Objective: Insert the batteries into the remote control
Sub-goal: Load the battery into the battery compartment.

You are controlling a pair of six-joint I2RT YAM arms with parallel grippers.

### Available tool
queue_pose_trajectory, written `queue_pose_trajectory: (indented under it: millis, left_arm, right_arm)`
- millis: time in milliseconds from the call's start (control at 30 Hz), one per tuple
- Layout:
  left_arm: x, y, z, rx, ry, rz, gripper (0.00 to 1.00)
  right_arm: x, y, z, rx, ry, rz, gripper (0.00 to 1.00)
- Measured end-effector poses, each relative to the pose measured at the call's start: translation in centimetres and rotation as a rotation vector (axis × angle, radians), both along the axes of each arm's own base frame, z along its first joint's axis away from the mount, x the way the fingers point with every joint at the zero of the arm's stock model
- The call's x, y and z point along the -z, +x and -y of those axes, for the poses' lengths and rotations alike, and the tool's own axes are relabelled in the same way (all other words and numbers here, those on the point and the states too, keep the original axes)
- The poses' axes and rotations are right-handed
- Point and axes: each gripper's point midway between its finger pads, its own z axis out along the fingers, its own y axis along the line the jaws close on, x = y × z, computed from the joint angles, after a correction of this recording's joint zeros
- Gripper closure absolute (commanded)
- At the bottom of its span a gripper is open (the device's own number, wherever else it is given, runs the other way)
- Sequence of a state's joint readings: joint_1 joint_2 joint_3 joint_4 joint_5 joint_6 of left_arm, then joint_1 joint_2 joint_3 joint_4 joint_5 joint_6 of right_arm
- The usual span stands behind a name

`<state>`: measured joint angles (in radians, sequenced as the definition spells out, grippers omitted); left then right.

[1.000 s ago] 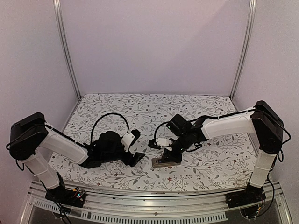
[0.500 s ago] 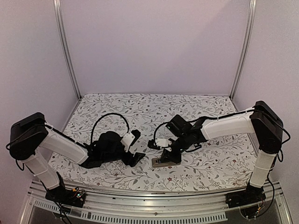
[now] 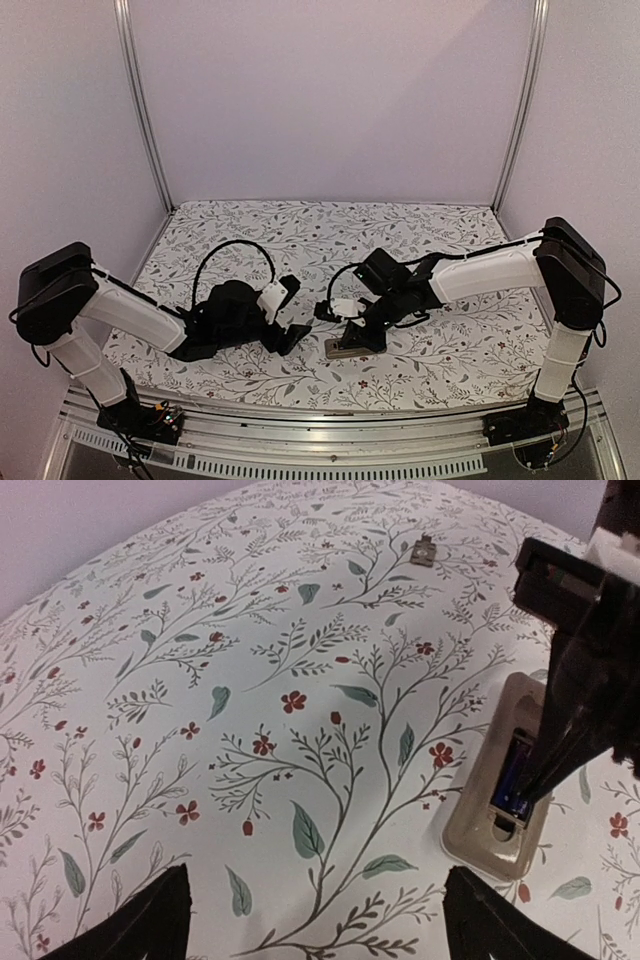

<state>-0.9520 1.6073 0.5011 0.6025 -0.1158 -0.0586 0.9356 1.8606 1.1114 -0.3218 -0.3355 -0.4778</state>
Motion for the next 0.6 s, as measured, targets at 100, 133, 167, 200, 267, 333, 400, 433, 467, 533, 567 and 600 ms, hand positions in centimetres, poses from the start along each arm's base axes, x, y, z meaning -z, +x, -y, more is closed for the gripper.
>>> queue_pose_trajectory:
  millis: [100, 133, 167, 200, 267, 333, 400, 433, 467, 533, 567, 600]
  left_arm:
    - [-0.7, 0.0, 0.1, 0.001, -0.019, 0.015, 0.13]
    - [-0.8, -0.1, 0.1, 0.003, -0.023, 0.020, 0.13]
    - [-0.9, -0.1, 0.1, 0.005, -0.025, 0.022, 0.13]
    - [-1.0, -0.2, 0.2, 0.005, -0.026, 0.025, 0.13]
    - [-1.2, -0.3, 0.3, 0.009, -0.027, 0.031, 0.13]
    - [-1.6, -0.3, 0.3, 0.008, -0.032, 0.041, 0.12]
    - [-2.0, -0.2, 0.2, 0.002, -0.037, 0.055, 0.12]
    - [-2.3, -0.1, 0.2, -0.001, -0.040, 0.064, 0.12]
    - [-2.5, -0.1, 0.2, -0.002, -0.041, 0.071, 0.12]
    - [-2.8, 0.0, 0.1, -0.004, -0.040, 0.083, 0.12]
    - [-3.0, 0.0, 0.1, -0.007, -0.040, 0.089, 0.12]
    - [-3.1, 0.1, 0.0, -0.010, -0.041, 0.093, 0.12]
  right_arm:
    - [0.0, 0.0, 0.0, 0.001, 0.000, 0.000, 0.94]
    - [0.0, 0.0, 0.0, 0.002, 0.000, 0.000, 0.93]
    - [0.0, 0.0, 0.0, 0.003, -0.001, 0.001, 0.91]
    - [0.0, 0.1, 0.0, 0.005, -0.002, 0.001, 0.89]
    - [0.0, 0.1, 0.0, 0.007, -0.005, 0.000, 0.85]
    - [-0.1, 0.2, 0.0, 0.010, -0.009, 0.003, 0.80]
    - [-0.1, 0.2, 0.1, 0.011, -0.012, 0.002, 0.76]
    - [-0.3, 0.2, 0.0, 0.010, -0.010, 0.004, 0.74]
    - [-0.4, 0.2, 0.0, 0.011, -0.008, 0.004, 0.72]
    - [-0.8, 0.3, -0.1, 0.006, -0.007, 0.007, 0.68]
    - [-1.0, 0.4, -0.3, 0.003, -0.002, 0.010, 0.67]
    - [-1.3, 0.5, -0.5, 0.000, 0.003, 0.014, 0.65]
